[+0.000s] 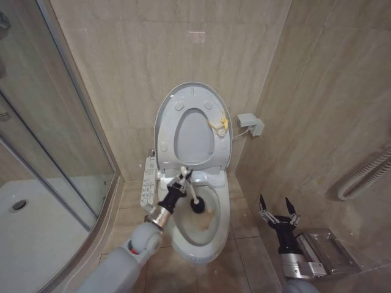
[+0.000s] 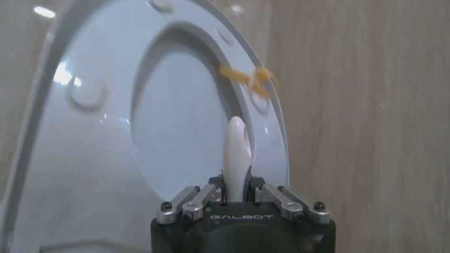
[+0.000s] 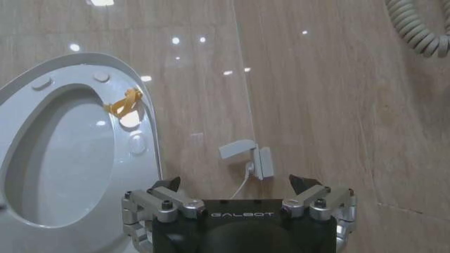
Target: Open the toilet lid, clean the toilet bowl with a toilet brush, close the toilet lid, and flush.
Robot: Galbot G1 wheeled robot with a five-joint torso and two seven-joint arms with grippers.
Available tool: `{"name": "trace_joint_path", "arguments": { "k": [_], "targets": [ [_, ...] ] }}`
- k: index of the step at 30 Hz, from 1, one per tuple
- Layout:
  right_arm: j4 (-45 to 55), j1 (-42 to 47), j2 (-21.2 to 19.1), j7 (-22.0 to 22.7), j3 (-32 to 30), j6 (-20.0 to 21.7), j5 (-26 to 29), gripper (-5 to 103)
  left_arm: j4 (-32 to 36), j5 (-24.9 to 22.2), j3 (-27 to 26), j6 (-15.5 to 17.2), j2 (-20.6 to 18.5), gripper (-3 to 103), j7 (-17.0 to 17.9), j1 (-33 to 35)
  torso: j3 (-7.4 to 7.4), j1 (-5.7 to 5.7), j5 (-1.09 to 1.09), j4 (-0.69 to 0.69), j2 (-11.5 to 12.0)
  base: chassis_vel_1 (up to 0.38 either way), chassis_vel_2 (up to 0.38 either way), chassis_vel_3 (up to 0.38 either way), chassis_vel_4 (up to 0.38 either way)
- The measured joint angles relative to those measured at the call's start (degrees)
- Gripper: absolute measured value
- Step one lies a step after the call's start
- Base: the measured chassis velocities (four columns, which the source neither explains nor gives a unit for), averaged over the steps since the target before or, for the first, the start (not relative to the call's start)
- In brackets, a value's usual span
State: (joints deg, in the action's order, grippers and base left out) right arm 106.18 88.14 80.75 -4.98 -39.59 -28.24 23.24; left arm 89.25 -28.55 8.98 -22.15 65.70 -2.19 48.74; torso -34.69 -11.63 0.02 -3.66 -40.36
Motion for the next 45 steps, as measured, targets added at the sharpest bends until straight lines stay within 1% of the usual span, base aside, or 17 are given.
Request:
{"name": "trace_joint_path", "arguments": {
  "k": [2, 3, 6, 8, 9, 10, 12, 15, 19, 22, 27, 30, 35, 39, 42, 44, 45],
  "targets": [
    [0.0, 0.0, -0.3, 0.0, 0.0, -0.3, 0.2, 100, -2.0, 2.1, 0.4, -0.8, 0.4, 20, -0.5, 0.1, 0.00, 0.00, 0.00, 0.00, 0.0, 0.000, 0.000, 0.000, 0.000],
    [0.0, 0.0, -0.3, 0.0, 0.0, -0.3, 0.2, 100, -2.0, 2.1, 0.4, -0.8, 0.4, 20, -0.5, 0.1, 0.00, 0.00, 0.00, 0.00, 0.0, 0.000, 0.000, 0.000, 0.000],
    [-0.5, 0.0, -0.9, -0.1, 0.0, -0.8, 0.7, 100, -5.4, 3.8, 1.3, -2.9, 1.2, 20, -2.6, 0.5, 0.00, 0.00, 0.00, 0.01, 0.0, 0.000, 0.000, 0.000, 0.000],
    [-0.5, 0.0, -1.0, -0.2, 0.1, -1.0, 1.0, 100, -10.6, 3.6, 1.4, -6.4, 2.9, 20, -7.2, 0.2, 0.00, 0.00, 0.00, 0.00, 0.0, 0.000, 0.000, 0.000, 0.000],
    [-0.5, 0.0, -1.0, -0.2, 0.1, -1.0, 1.0, 100, -10.6, 3.6, 1.4, -6.4, 2.9, 20, -7.2, 0.2, 0.00, 0.00, 0.00, 0.00, 0.0, 0.000, 0.000, 0.000, 0.000],
    [-0.4, 0.0, -1.0, -0.2, 0.2, -1.0, 1.1, 100, -12.0, 3.6, 1.4, -7.1, 3.4, 20, -8.2, 0.1, 0.00, 0.00, 0.00, 0.00, 0.0, 0.000, 0.000, 0.000, 0.000],
    [-0.1, 0.2, -0.8, -0.3, 0.5, -1.0, 1.1, 100, -17.3, 4.0, 0.9, -10.0, 5.6, 20, -11.7, -0.8, 0.01, 0.00, -0.01, -0.03, 0.0, 0.000, 0.000, 0.000, 0.000],
    [-0.2, 0.3, -0.7, -0.5, 0.9, -1.0, 1.1, 100, -24.2, 5.6, -0.3, -13.1, 7.9, 20, -15.4, -2.0, 0.01, 0.00, -0.01, -0.02, 0.0, 0.000, 0.000, 0.000, 0.000],
    [-0.5, 0.2, -0.9, -0.7, 1.2, -0.9, 0.9, 100, -27.5, 6.3, -1.0, -14.2, 8.6, 20, -16.9, -2.2, 0.01, 0.00, 0.00, 0.01, 0.0, 0.000, 0.000, 0.000, 0.000],
    [-0.8, 0.2, -0.9, -0.8, 1.2, -1.0, 0.9, 100, -28.2, 6.3, -1.0, -14.2, 8.8, 20, -17.3, -2.2, 0.01, 0.00, -0.01, 0.01, 0.0, 0.000, 0.000, 0.000, 0.000],
    [-1.0, 0.2, -0.5, -1.1, 1.2, -1.3, 0.7, 100, -28.0, 5.8, -0.8, -14.2, 8.9, 20, -17.4, -2.5, 0.01, 0.00, 0.00, -0.01, 0.0, 0.000, 0.000, 0.000, 0.000],
    [-0.9, 0.6, 0.0, -1.4, 1.1, -1.6, 0.4, 100, -26.4, 3.4, -0.2, -14.7, 10.4, 20, -16.8, -3.7, 0.00, 0.00, -0.02, -0.01, 0.0, 0.000, 0.000, 0.000, 0.000],
    [-0.4, 1.1, -0.2, -1.4, 0.8, -1.7, 0.4, 100, -26.1, 2.3, 0.0, -15.1, 12.2, 20, -16.7, -4.9, 0.00, 0.00, -0.02, -0.03, 0.0, 0.000, 0.000, 0.000, 0.000],
    [0.1, 1.5, -0.9, -1.4, 0.3, -1.7, 0.5, 100, -27.0, 0.4, -0.1, -15.7, 14.9, 20, -18.8, -6.1, 0.00, 0.00, -0.01, -0.02, 0.0, 0.000, 0.000, 0.000, 0.000],
    [0.1, 1.5, -1.1, -1.4, 0.1, -1.7, 0.7, 100, -27.8, -0.1, -0.1, -15.9, 15.7, 20, -19.8, -6.2, 0.00, 0.00, -0.01, -0.01, 0.0, 0.000, 0.000, 0.000, 0.000],
    [-0.1, 1.5, -1.2, -1.4, 0.0, -1.7, 0.8, 100, -31.0, -0.2, -0.4, -16.9, 17.0, 20, -21.4, -6.5, 0.01, 0.00, -0.01, -0.01, 0.0, 0.000, 0.000, 0.000, 0.000],
    [-0.1, 1.5, -1.2, -1.4, 0.0, -1.7, 0.8, 100, -31.0, -0.2, -0.4, -16.9, 17.0, 20, -21.4, -6.5, 0.01, 0.00, -0.01, -0.01, 0.0, 0.000, 0.000, 0.000, 0.000]
  ]
}}
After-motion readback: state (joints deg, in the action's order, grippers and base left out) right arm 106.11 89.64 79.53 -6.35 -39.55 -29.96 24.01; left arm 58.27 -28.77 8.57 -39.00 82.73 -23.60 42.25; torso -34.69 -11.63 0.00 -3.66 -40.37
